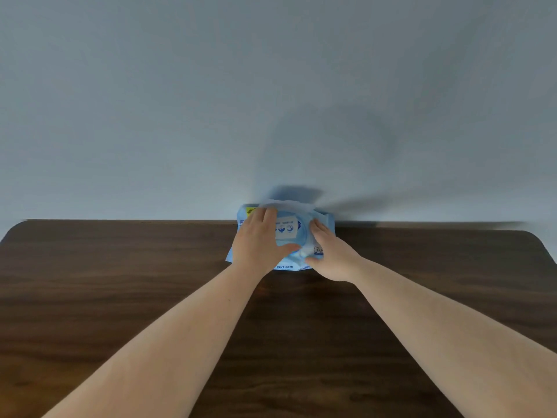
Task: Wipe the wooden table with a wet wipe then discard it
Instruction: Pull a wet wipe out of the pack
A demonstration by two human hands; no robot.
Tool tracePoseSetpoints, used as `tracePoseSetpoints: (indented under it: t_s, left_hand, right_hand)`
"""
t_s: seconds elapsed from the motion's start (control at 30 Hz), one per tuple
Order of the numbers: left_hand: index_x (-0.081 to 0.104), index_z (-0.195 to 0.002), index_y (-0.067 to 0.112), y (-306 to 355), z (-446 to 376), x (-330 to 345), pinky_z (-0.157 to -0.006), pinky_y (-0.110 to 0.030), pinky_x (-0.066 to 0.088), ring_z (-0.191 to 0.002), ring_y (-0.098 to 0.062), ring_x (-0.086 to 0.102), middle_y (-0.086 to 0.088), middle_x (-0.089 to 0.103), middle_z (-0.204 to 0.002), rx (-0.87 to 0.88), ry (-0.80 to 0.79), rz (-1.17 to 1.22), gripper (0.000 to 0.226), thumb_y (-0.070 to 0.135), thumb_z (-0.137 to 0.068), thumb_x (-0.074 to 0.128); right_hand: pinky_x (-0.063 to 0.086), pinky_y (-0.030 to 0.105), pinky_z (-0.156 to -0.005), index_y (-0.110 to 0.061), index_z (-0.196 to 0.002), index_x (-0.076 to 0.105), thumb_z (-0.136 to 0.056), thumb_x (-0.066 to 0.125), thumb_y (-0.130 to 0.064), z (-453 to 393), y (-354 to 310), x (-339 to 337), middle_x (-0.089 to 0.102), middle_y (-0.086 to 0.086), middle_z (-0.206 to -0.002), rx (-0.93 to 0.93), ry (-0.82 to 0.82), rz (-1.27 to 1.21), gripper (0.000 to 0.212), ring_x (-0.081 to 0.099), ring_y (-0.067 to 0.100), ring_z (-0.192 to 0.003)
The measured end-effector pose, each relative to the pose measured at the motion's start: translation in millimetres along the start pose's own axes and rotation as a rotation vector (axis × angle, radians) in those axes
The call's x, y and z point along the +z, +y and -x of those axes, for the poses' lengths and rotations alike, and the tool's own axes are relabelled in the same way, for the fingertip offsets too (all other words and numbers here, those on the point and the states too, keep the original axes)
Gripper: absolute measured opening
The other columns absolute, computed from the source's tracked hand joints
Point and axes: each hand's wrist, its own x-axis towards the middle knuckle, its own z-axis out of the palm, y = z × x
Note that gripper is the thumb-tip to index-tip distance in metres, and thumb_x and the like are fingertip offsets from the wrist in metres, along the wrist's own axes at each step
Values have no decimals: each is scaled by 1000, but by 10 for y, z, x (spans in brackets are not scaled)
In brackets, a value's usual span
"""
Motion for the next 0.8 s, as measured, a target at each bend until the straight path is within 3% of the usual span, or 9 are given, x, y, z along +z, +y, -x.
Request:
tracePoseSetpoints:
  t_s: [0.13,0.23,0.33,0.43,0.53,0.7,0.8]
  left_hand:
    - [52,-109,12,68,-10,-25,-67,-28,41,-99,-20,53,-1,54,-115,-59,104,79,23,19,-88,57]
    - [54,-88,9,71,-5,-100,-62,-27,37,-76,-18,49,-5,56,-100,-118,131,214,7,14,-90,50]
    - [56,-81,7,-39,0,-201,-64,-26,34,-73,-17,46,-6,57,-93,-209,194,319,13,11,-90,49]
    - [62,-88,4,-179,28,-277,-68,-26,34,-77,-17,46,-2,54,-93,-267,237,320,14,13,-90,52]
    - [62,-90,5,-268,73,-303,-67,-25,33,-76,-17,46,0,51,-89,-281,202,272,16,18,-91,53]
    - [62,-90,7,-391,68,-277,-67,-28,40,-79,-21,54,-4,58,-90,-272,162,233,18,21,-93,52]
    - [62,-89,8,-442,64,-273,-65,-28,40,-80,-22,55,-5,60,-89,-285,144,211,20,23,-94,50]
  right_hand:
    - [20,29,-116,-16,-153,7,-95,44,-15,47,-33,-96,3,-3,-162,16,-15,33,69,17,17,-147]
    - [41,38,-105,-14,-144,34,-93,45,-18,40,-85,-94,36,1,-152,1,110,116,53,45,25,-130]
    - [47,37,-92,-18,-134,50,-95,46,-28,-17,-200,-76,53,2,-132,-46,256,183,40,54,25,-116]
    - [47,36,-84,-19,-128,54,-96,47,-34,-132,-377,-49,59,4,-114,-77,254,183,35,56,25,-109]
    - [47,38,-86,-18,-123,55,-96,49,-33,-229,-517,3,62,6,-116,-84,249,210,32,54,28,-112]
    - [38,31,-70,-13,-107,58,-96,50,-25,-299,-573,52,60,7,-104,-110,323,218,18,55,27,-99]
    - [34,30,-70,-12,-105,62,-97,47,-22,-326,-571,56,59,9,-103,-122,335,180,19,54,26,-96]
